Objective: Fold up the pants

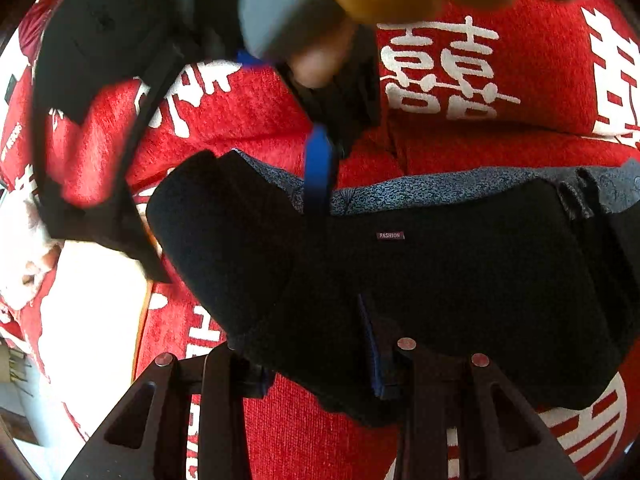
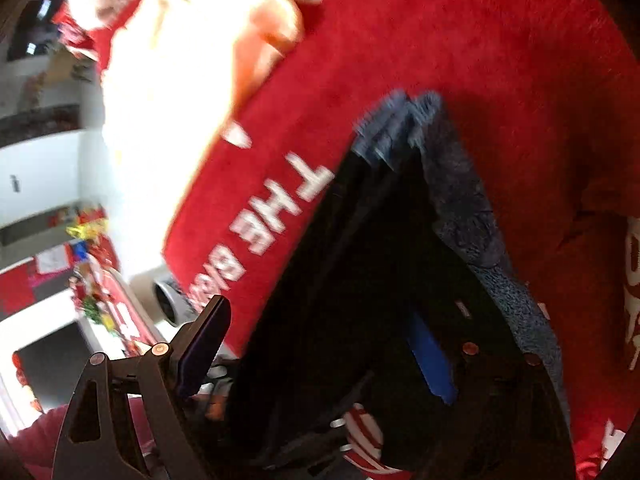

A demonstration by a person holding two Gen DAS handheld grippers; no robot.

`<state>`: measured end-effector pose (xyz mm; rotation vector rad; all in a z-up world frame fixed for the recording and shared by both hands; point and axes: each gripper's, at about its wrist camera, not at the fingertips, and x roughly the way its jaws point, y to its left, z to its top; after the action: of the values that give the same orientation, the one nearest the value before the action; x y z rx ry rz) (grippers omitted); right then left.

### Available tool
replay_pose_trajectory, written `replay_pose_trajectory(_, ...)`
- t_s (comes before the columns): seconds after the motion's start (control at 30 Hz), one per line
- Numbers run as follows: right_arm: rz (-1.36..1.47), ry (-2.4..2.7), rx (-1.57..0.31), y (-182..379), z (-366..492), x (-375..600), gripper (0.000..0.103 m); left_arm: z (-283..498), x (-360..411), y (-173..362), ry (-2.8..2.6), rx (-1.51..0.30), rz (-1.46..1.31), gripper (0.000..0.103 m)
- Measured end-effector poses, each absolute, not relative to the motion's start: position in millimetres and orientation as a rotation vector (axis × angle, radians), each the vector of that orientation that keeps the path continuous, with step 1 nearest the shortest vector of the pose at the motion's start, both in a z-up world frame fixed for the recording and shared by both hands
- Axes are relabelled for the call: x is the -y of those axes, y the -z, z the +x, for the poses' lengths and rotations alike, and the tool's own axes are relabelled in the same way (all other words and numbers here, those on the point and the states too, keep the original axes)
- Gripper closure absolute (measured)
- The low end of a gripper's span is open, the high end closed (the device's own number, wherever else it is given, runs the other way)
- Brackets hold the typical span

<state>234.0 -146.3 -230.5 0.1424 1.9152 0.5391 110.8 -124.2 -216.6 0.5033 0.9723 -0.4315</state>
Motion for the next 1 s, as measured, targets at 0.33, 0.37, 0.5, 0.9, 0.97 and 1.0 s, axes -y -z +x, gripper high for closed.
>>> replay_pose_trajectory(0.33,0.496,-0.536,-1.613,178.4,185.5,253.5,0.083,91.1,166.5,163.9,0.562,-0.929,0.498,0.067)
replay_pose_trajectory(0.37,0.563,-0.531,-1.573,171.5,174.3,271.2,0.083,87.6,172.8,157.1,0.577,-0.923,0.492,0.067)
replay_pose_trajectory(0.5,0.737,-0.492,-1.391,139.4,117.0,340.7,0.083,59.4,217.6,125.7,0.658,-0.872,0.511,0.067)
replay_pose_trajectory(0.9,0.995,-0.283,-1.089,120.0,-53.2,532.4,0.08,-52.9,368.0,113.8,0.914,-0.822,0.664,0.067)
replay_pose_trajectory(0.97,1.012,-0.238,-1.1,135.9,-73.3,554.8,0.08,-70.3,393.2,133.5,0.944,-0.842,0.715,0.067)
replay_pose_trajectory(1.0,1.028,-0.212,-1.113,148.6,-80.7,564.9,0.08,-79.8,401.7,141.0,0.952,-0.854,0.738,0.067)
